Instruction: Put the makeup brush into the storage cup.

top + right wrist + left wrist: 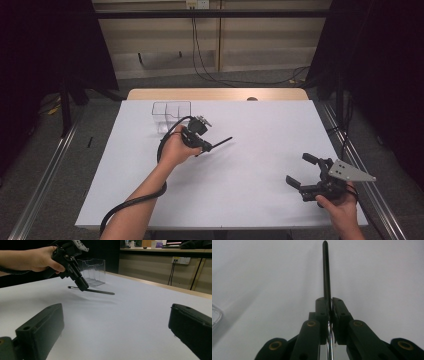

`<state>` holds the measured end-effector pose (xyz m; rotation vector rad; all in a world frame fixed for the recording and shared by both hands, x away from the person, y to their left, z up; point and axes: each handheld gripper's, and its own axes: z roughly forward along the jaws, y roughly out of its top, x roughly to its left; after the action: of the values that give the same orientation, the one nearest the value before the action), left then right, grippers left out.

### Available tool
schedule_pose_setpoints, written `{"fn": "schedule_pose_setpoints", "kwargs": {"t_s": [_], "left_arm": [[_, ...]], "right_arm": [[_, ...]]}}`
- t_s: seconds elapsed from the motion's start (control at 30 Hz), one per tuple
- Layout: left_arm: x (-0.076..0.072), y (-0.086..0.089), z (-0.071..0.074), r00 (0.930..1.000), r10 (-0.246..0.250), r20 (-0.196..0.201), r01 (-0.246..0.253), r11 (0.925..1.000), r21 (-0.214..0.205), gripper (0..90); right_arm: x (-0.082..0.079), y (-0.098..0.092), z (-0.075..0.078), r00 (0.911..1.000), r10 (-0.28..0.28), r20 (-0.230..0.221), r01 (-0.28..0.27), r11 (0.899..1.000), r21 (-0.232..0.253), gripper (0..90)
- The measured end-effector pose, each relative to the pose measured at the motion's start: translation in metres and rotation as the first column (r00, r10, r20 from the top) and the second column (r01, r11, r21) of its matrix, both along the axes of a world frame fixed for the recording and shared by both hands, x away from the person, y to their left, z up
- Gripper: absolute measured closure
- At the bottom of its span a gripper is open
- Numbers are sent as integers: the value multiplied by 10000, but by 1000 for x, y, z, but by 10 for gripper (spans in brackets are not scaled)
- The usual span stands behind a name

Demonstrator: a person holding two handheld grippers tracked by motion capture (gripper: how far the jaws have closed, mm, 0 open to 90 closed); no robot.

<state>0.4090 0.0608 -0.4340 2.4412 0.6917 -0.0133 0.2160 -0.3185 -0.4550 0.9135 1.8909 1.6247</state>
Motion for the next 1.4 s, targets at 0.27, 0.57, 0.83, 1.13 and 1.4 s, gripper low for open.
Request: {"fn": "schedule_pose_setpoints", "kwargs": {"t_s": [0.27,0.57,0.83,1.13,1.4], "left_arm": [[-10,0,6,9992,-395,-21,394,9988,-282,844],[-22,-2,11,9951,-987,28,987,9940,-465,844],[-34,-8,14,9901,-1406,48,1407,9887,-518,844],[-45,-7,19,9833,-1816,101,1819,9811,-654,844],[-55,-7,21,9757,-2187,101,2188,9729,-745,844]], "right_arm": [[1,-1,0,10000,-26,-8,26,10000,-36,0],[2,1,0,10000,25,-24,-25,10000,-50,0],[3,2,0,9999,86,-79,-87,9999,-64,0],[4,2,-2,9996,158,-223,-159,9999,-41,0],[6,8,0,9990,396,-228,-403,9988,-289,0]]}}
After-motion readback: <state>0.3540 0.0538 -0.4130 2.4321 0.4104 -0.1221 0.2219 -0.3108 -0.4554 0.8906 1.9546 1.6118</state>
